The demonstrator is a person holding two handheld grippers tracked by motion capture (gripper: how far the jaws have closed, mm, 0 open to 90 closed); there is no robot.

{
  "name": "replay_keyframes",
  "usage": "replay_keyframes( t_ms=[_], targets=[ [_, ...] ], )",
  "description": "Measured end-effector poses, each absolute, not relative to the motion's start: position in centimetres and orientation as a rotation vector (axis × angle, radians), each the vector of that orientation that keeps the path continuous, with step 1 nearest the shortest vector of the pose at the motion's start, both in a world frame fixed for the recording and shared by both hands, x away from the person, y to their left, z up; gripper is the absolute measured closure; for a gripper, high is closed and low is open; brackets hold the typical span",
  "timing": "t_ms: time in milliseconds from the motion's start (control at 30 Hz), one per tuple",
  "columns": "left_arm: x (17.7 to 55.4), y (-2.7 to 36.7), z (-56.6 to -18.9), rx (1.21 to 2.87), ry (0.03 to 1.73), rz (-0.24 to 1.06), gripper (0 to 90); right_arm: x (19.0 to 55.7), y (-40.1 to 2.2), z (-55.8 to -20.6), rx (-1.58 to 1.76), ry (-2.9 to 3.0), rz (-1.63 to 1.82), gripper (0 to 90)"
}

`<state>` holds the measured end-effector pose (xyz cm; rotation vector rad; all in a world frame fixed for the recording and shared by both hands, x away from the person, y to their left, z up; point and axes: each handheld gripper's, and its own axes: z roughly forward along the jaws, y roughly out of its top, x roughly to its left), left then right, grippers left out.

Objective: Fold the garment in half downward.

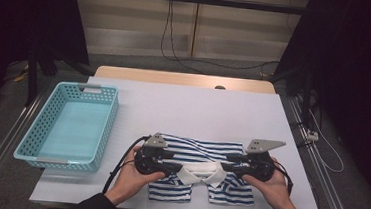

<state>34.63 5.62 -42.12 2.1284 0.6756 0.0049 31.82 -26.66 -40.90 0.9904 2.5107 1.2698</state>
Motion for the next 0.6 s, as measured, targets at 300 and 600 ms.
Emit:
replay_keyframes(
  t_ms=[300, 600],
  targets=[
    [35.4, 2.8, -42.7, 2.200, 0.608, 0.028, 52.4, 34.3, -24.5, -42.4, 0.972, 2.655, 1.206, 59.4],
    [34.7, 2.5, -42.7, 2.227, 0.556, -0.024, 51.6, 33.4, -24.4, -42.6, 0.942, 2.709, 1.239, 62.2]
  ],
)
